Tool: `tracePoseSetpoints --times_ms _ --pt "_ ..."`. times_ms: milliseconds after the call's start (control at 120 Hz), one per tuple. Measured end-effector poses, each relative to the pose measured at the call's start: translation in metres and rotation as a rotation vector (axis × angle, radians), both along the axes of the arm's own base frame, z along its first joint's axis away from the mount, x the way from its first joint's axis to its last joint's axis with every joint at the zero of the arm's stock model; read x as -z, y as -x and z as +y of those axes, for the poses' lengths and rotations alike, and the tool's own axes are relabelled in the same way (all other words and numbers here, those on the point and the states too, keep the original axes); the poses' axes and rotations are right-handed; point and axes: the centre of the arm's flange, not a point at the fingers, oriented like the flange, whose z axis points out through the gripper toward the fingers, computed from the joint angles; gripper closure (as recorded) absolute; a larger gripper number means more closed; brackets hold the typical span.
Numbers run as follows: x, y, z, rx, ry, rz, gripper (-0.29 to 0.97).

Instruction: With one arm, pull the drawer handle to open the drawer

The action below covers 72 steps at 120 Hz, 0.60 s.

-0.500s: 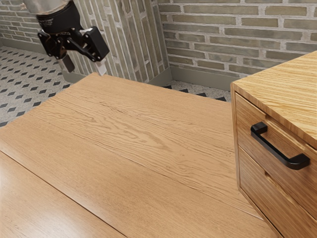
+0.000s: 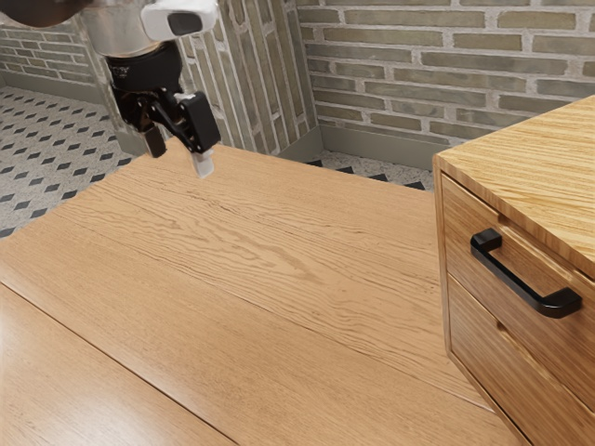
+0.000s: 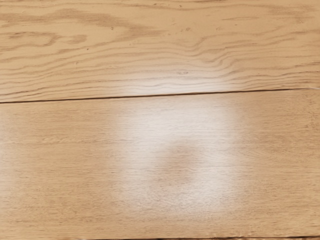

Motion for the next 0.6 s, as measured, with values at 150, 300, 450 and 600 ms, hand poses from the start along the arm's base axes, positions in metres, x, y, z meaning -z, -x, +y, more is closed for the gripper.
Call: tracePoseSetpoints --times_ms 150,300,450,600 --pt "0.028 0.082 -0.113 0.456 -0.153 -0.113 0.00" --pt "0.032 0.098 -0.158 0.745 -0.303 -0.231 0.00" --pt "0.046 0.110 -0.207 0.978 -0.378 -0.217 0.00" --pt "0.057 0.098 -0.209 1.123 -0.376 -0.237 0.00"
